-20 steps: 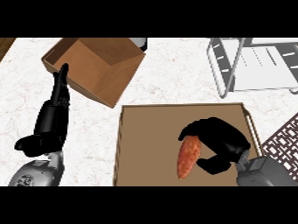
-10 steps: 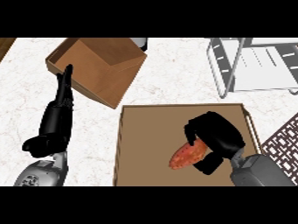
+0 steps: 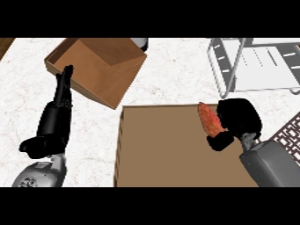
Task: Pick the sweet potato from the tray and place it in the tiered basket
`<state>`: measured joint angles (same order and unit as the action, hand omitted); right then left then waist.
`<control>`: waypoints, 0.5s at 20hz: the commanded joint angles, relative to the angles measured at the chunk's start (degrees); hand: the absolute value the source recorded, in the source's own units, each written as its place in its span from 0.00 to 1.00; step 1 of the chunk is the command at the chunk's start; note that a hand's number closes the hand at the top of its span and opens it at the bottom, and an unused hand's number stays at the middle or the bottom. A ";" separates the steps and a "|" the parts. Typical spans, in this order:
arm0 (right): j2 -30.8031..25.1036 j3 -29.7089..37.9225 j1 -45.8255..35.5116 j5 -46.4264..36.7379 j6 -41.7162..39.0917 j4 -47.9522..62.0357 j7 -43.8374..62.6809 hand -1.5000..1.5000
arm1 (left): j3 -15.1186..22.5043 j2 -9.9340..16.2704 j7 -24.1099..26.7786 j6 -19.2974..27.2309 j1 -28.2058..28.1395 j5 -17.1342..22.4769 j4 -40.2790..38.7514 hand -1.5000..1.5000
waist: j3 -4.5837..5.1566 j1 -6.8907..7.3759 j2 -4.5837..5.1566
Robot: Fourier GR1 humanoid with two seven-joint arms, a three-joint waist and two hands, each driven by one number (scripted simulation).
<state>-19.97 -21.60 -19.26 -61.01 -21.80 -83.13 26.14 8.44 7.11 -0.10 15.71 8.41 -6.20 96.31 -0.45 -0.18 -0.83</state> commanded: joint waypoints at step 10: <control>-1.06 10.60 -11.71 -0.29 -14.67 -21.27 17.05 1.00 | -0.78 -0.98 -2.92 -1.28 -1.53 1.24 -6.00 0.50 | 0.53 -1.28 0.43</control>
<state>-20.66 -13.79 -28.05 -62.18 -31.88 -97.60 39.73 7.35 7.01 1.25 15.20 7.86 -5.80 95.63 -0.62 -1.00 -1.16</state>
